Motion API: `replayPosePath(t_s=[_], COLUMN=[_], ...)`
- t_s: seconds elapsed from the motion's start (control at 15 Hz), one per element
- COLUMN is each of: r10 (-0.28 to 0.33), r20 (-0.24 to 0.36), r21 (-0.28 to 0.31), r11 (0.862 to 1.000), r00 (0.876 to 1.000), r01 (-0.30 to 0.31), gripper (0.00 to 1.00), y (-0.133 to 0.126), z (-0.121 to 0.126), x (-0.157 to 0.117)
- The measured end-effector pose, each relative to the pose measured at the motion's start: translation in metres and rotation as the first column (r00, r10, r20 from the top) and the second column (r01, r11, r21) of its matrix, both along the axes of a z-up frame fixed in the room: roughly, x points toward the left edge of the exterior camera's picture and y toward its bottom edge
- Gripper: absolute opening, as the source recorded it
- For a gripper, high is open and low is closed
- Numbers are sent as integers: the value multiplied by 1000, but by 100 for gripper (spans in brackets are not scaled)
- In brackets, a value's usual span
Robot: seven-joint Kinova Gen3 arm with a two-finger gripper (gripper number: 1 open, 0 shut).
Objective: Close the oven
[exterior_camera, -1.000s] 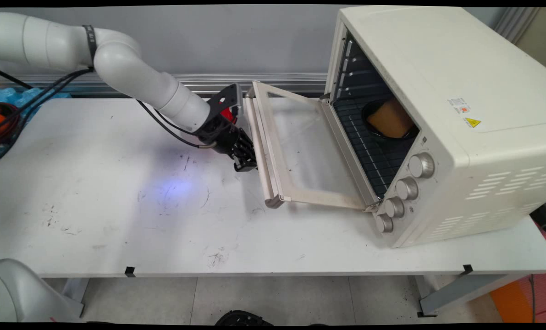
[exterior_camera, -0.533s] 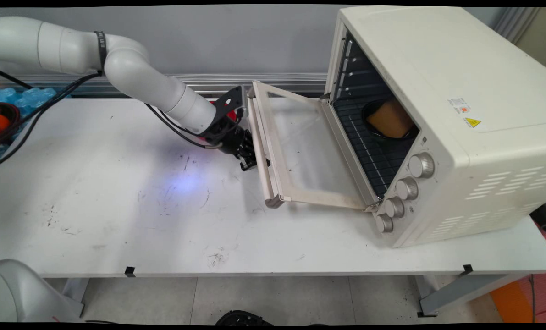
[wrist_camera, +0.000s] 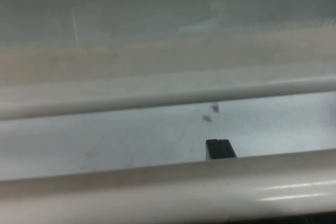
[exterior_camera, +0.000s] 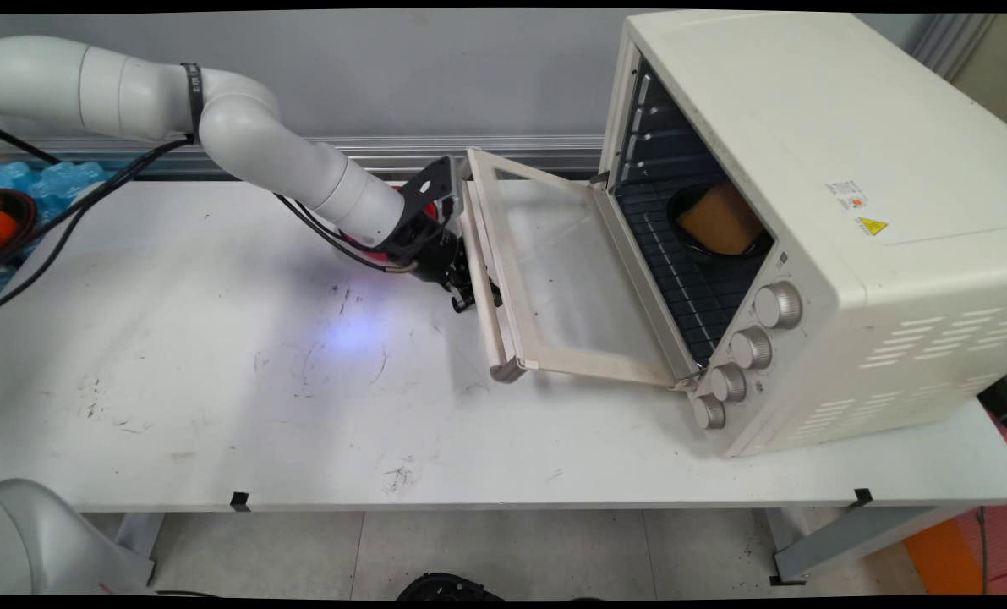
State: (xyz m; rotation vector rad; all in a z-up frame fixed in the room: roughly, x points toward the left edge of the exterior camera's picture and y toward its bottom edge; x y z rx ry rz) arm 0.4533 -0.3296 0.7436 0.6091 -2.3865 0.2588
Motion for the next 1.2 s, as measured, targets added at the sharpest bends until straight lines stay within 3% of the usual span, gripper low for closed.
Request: replayPosePath(t_s=[0.73, 1.2], r10=[38, 52], r20=[-68, -124], r21=[-66, -123], r11=[997, 990], r00=[997, 991], r01=[-43, -68], gripper=[0, 0], y=[-4, -10], z=[29, 65], x=[-2, -7])
